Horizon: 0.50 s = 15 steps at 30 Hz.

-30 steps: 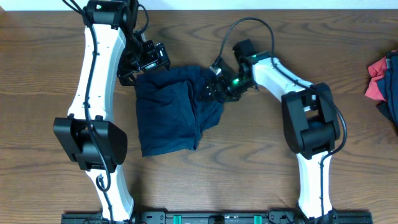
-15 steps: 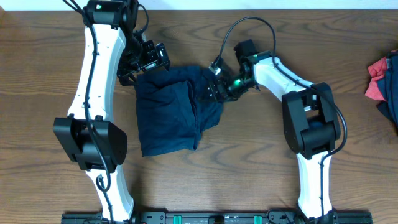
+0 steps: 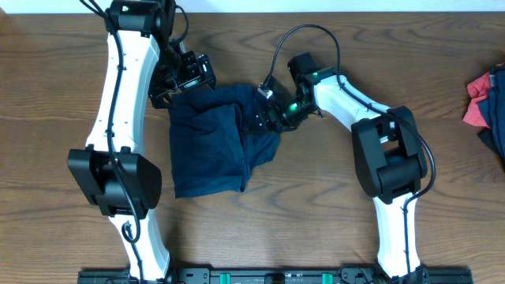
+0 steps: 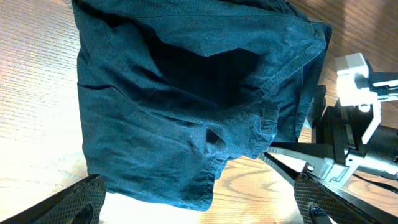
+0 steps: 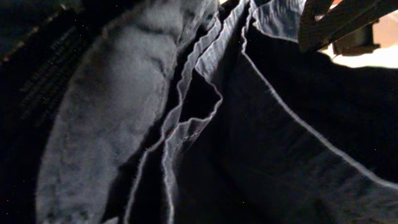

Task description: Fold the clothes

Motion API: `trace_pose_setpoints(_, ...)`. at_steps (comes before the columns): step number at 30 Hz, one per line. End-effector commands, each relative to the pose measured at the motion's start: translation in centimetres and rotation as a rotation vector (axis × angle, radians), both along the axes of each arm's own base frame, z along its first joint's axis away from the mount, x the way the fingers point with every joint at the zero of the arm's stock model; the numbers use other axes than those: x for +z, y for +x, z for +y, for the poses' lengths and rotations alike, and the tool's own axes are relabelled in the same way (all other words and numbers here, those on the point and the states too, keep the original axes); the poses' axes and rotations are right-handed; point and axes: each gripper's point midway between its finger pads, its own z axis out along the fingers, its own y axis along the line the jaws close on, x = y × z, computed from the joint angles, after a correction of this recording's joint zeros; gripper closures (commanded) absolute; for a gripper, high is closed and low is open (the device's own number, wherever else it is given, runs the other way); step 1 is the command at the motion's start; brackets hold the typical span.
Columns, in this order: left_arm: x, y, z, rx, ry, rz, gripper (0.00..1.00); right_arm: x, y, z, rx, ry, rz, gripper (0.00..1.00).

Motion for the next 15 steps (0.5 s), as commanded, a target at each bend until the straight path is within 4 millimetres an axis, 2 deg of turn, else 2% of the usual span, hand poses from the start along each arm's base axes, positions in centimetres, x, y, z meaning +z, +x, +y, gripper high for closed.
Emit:
trace_pose_setpoints(1, 0.3, 0.1, 0.1, -0.008, 0.005, -0.012, 0.02, -1.5, -0.7, 0.6, -0.016, -0.049, 0.050, 0.01)
trace_pose_setpoints(10, 0.3, 0.1, 0.1, -0.008, 0.005, -0.012, 0.02, -1.7, -0.5, 2.0, -0.037, -0.067, 0.041, 0.01)
trace_pose_setpoints(13, 0.3, 0.1, 0.1, -0.008, 0.005, -0.011, 0.02, -2.3, -0.4, 2.0, -0.062, -0.114, 0.046, 0.04)
trace_pose_setpoints(15, 0.3, 0.0, 0.1, -0.008, 0.005, -0.007, 0.02, -2.4, -0.5, 2.3, -0.056, -0.117, 0.034, 0.01)
